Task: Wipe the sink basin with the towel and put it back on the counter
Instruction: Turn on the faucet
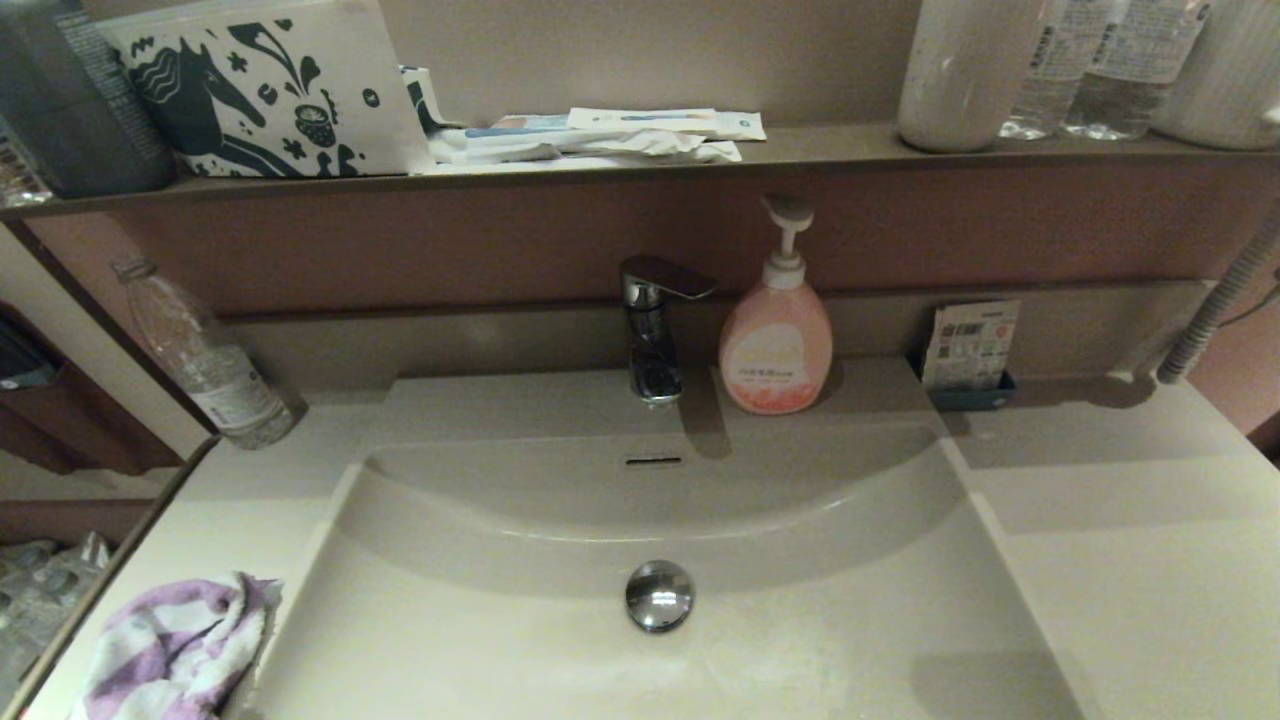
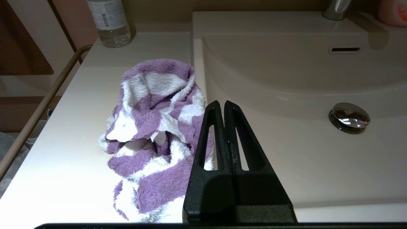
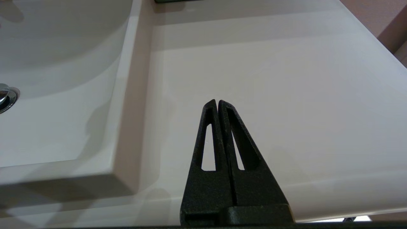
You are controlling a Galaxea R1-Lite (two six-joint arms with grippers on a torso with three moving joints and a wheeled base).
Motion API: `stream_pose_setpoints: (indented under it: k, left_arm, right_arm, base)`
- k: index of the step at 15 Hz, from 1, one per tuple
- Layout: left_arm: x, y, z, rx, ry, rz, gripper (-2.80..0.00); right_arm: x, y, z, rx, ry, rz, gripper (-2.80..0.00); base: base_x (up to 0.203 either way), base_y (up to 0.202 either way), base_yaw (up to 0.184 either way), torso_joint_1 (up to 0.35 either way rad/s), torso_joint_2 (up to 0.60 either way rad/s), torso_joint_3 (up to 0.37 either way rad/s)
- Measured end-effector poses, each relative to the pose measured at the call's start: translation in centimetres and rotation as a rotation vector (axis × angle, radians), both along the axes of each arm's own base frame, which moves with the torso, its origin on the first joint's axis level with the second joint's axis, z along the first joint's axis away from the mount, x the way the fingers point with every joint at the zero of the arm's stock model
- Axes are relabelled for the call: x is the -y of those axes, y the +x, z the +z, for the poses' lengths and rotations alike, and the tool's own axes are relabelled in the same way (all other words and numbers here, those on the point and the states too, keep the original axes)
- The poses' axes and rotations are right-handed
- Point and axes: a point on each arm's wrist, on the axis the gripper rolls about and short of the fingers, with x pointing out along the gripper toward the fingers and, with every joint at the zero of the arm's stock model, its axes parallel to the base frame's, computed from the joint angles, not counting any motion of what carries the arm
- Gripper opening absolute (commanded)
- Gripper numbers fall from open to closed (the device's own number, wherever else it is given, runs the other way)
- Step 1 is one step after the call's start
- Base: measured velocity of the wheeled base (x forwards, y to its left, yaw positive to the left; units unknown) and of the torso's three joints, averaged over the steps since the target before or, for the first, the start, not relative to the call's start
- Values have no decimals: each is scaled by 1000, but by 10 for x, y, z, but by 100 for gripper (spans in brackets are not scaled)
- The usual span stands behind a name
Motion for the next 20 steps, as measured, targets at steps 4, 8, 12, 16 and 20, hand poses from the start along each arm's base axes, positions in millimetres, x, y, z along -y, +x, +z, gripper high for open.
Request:
stream_pose_setpoints:
  k: [4,8,12,16,20]
  left_arm:
    - [0,0,0,0,0,0,-280]
    - [0,0,0,0,0,0,-280]
    - [0,0,0,0,0,0,-280]
    - [0,0,0,0,0,0,-280]
    - [0,0,0,0,0,0,-280]
  right_arm:
    - [0,0,0,0,0,0,-280]
    - [0,0,0,0,0,0,-280]
    - [0,0,0,0,0,0,-280]
    - [0,0,0,0,0,0,-280]
    - [0,0,0,0,0,0,-280]
  base:
    - [0,0,0,0,0,0]
    - [0,0,0,0,0,0]
    - [0,0,0,0,0,0]
    - [0,0,0,0,0,0]
    - [0,0,0,0,0,0]
